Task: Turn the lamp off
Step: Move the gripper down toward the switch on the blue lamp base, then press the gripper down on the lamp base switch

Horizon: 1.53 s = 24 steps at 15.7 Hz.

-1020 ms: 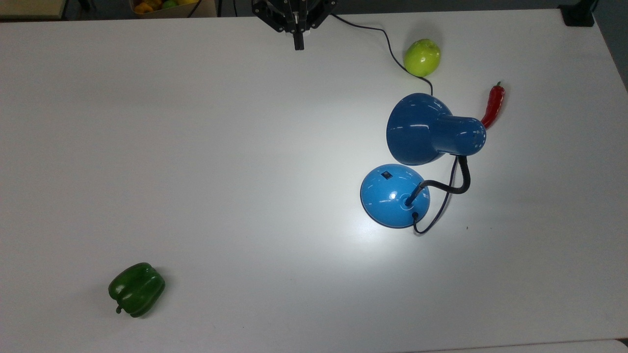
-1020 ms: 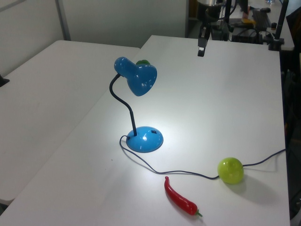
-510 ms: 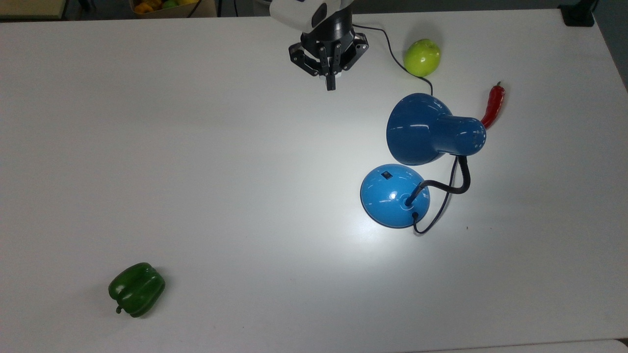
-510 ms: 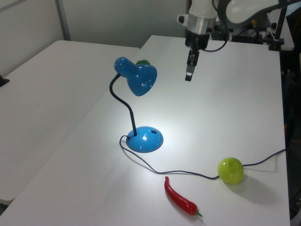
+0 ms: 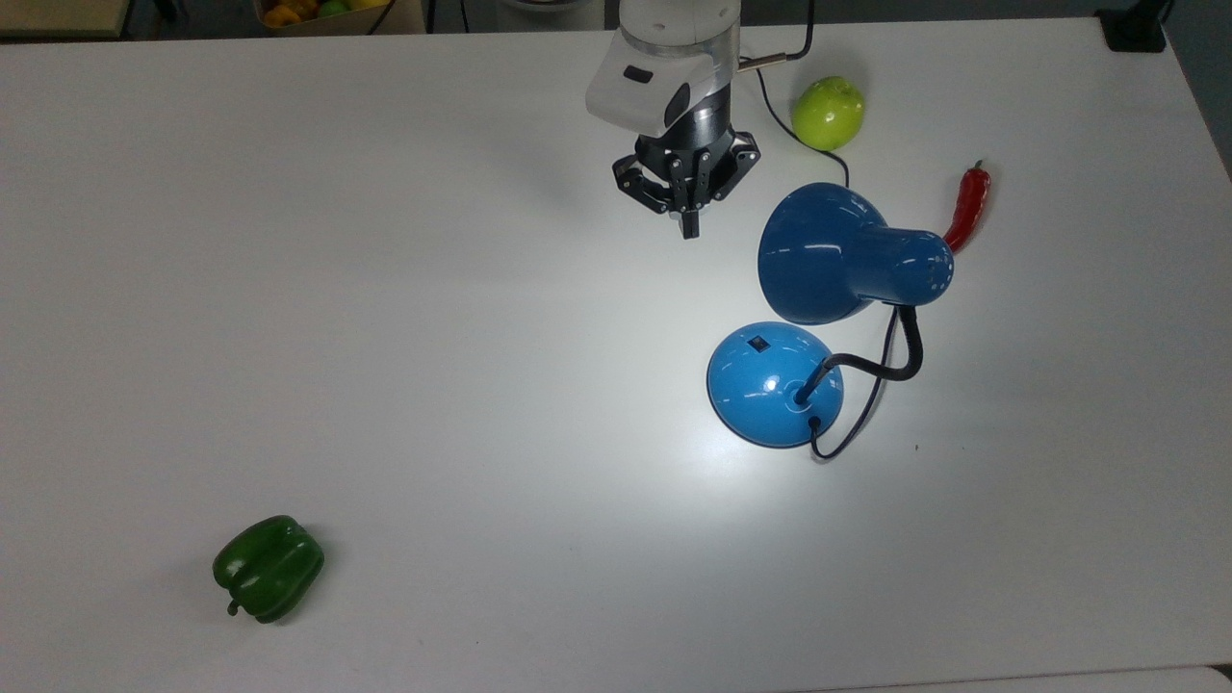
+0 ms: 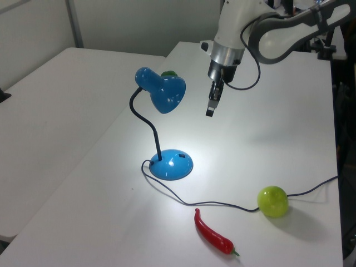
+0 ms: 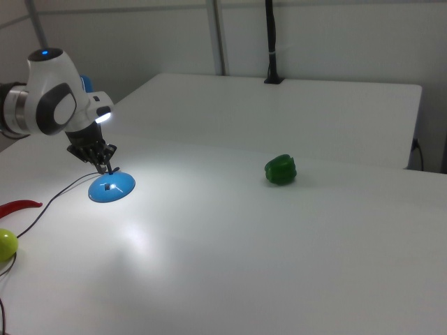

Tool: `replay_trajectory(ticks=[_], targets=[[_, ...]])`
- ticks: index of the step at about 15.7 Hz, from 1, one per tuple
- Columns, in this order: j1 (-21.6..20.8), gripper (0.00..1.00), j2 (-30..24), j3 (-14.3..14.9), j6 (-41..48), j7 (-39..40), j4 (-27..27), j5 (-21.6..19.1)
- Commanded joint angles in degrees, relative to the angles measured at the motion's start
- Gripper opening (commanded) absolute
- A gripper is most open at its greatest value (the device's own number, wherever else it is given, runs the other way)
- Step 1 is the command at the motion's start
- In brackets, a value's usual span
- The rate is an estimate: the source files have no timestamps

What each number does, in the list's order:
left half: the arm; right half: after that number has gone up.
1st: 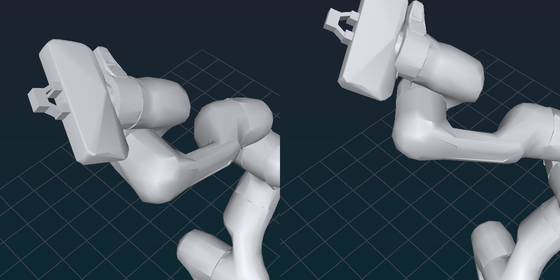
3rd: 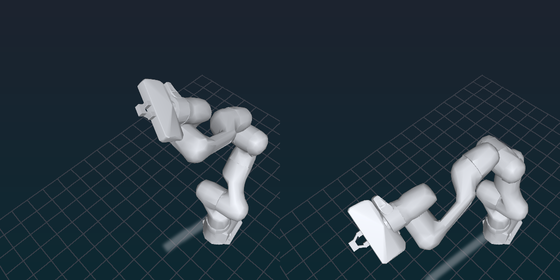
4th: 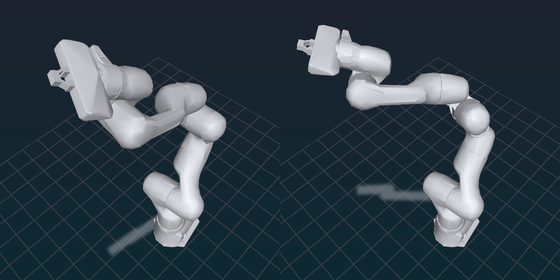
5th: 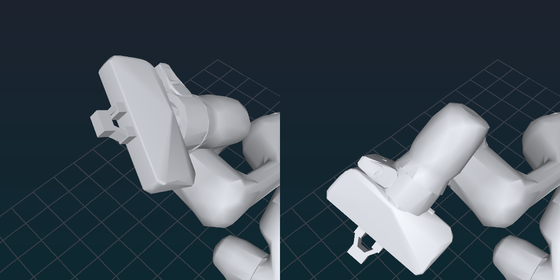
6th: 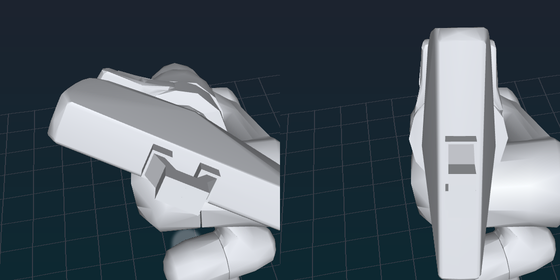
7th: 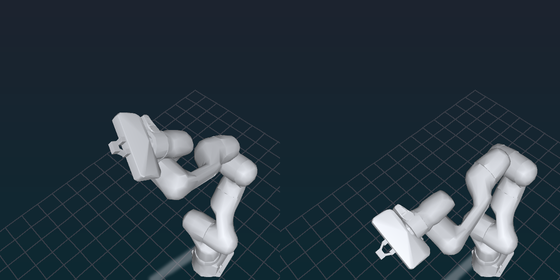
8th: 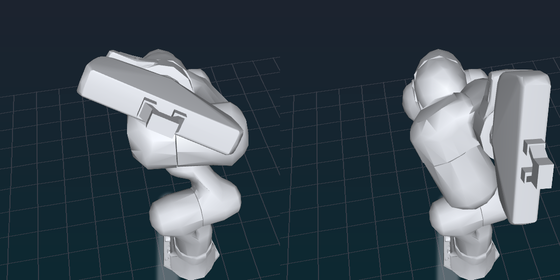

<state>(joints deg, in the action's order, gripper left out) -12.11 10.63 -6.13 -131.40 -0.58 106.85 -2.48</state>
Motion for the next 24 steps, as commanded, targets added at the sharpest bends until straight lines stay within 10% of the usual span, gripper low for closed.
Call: replay_trajectory(ticks=[1, 24], targets=[[-1.25, 0.0, 1.5, 0.33, -8.85, -0.03, 3.01, -0.51], [-4.94, 0.0, 12.04, -0.2, -29.43, 0.23, 3.46, 0.19]])
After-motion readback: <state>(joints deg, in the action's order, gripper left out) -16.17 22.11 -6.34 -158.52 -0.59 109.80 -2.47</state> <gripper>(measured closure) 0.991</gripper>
